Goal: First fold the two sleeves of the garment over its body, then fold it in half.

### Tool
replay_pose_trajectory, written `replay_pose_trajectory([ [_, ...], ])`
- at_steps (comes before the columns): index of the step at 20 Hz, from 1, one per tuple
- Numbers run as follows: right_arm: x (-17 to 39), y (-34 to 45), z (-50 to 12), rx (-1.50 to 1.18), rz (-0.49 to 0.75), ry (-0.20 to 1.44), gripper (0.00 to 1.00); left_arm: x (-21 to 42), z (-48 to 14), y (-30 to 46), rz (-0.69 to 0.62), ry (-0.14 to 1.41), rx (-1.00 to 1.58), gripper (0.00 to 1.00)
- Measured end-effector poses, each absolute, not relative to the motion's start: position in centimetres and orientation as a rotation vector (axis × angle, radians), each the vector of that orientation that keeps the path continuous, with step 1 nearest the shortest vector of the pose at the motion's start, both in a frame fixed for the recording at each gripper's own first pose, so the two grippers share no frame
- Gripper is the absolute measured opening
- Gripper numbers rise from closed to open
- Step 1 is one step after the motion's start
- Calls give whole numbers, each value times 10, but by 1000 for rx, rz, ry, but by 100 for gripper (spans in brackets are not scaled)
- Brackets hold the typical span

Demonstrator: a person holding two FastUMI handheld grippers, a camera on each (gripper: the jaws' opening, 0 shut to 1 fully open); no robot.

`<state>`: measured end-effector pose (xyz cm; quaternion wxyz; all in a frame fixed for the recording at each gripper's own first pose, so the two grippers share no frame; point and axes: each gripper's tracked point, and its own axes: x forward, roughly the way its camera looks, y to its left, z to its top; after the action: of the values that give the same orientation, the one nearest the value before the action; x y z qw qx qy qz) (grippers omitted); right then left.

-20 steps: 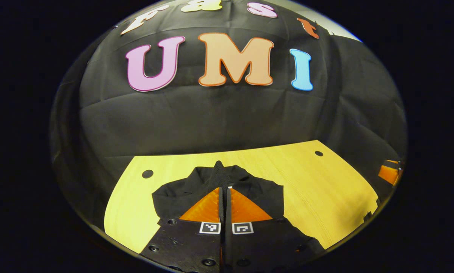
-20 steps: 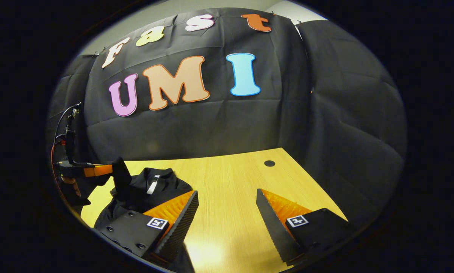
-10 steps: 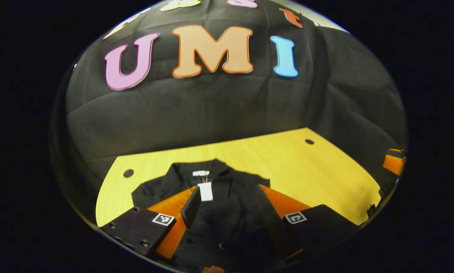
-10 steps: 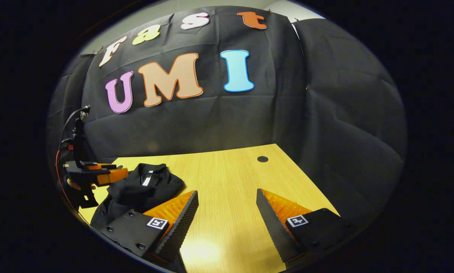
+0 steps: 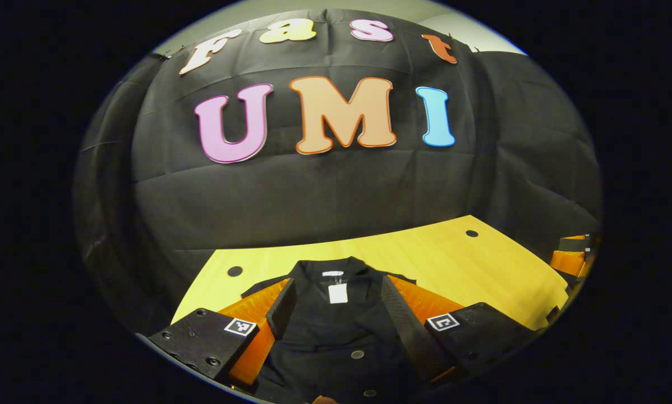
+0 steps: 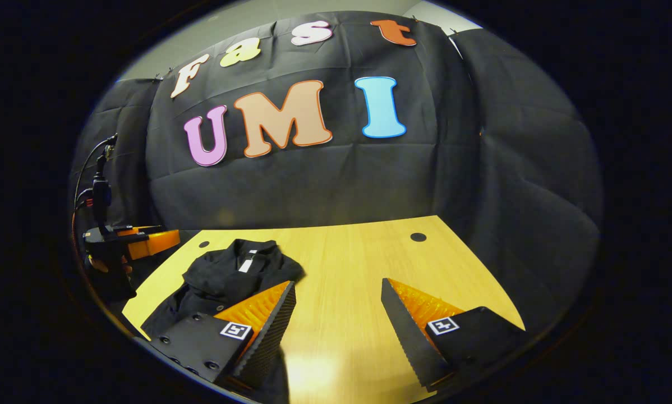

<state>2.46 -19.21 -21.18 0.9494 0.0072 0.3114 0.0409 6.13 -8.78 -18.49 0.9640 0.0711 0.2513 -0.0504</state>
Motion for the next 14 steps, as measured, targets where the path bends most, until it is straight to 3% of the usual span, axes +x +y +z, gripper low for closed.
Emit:
replay_pose_trajectory([
  [7,-24,-133,-221,-3,116,668,94,-27,-187,5,-5,563,165,94],
  [9,-37,-120,-226,-15,125,686,98,-49,-190,25,18,579,156,94],
  [14,-66,-95,-241,-38,137,732,97,-97,-206,57,53,633,139,95],
])
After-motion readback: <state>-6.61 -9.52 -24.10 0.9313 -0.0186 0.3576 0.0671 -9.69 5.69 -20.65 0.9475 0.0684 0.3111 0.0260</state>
